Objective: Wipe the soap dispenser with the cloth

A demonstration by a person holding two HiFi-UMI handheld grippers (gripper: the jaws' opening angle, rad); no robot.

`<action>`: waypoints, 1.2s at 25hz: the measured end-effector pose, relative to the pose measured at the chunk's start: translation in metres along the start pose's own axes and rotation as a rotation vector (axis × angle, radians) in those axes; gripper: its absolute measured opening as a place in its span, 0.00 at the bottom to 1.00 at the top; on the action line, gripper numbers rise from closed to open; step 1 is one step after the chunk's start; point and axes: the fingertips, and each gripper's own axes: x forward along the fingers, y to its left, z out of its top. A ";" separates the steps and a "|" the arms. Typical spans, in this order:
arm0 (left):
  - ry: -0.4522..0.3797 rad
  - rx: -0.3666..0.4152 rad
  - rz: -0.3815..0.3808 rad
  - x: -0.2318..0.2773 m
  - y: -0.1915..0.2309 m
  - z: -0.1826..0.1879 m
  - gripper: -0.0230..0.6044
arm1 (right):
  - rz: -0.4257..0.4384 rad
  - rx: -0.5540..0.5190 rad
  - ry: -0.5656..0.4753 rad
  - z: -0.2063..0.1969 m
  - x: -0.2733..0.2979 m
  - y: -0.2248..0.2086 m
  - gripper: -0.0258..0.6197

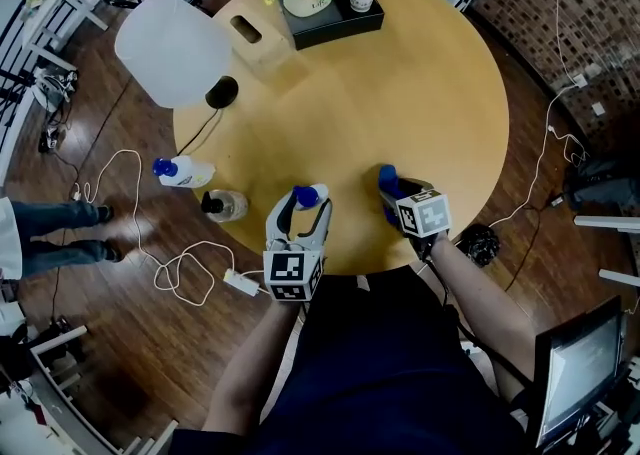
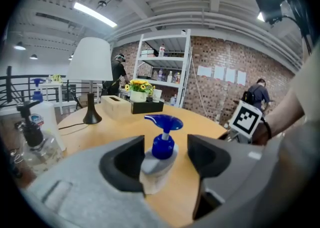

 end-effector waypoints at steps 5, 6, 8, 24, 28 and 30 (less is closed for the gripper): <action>-0.021 -0.035 0.039 -0.033 0.014 0.001 0.48 | -0.048 0.070 -0.086 -0.013 -0.043 0.002 0.40; -0.021 -0.039 0.054 -0.043 0.018 -0.004 0.48 | -0.052 0.086 -0.106 -0.017 -0.053 0.004 0.39; -0.006 -0.047 0.083 -0.063 0.023 -0.018 0.48 | -0.049 0.124 -0.150 -0.027 -0.074 0.009 0.35; 0.069 -0.125 0.017 -0.178 -0.196 -0.101 0.23 | 0.214 0.144 -0.391 -0.176 -0.226 0.073 0.20; 0.072 0.052 -0.068 -0.203 -0.258 -0.109 0.04 | 0.271 0.081 -0.423 -0.207 -0.256 0.092 0.06; 0.078 0.056 -0.098 -0.209 -0.269 -0.112 0.04 | 0.284 0.065 -0.424 -0.214 -0.263 0.099 0.05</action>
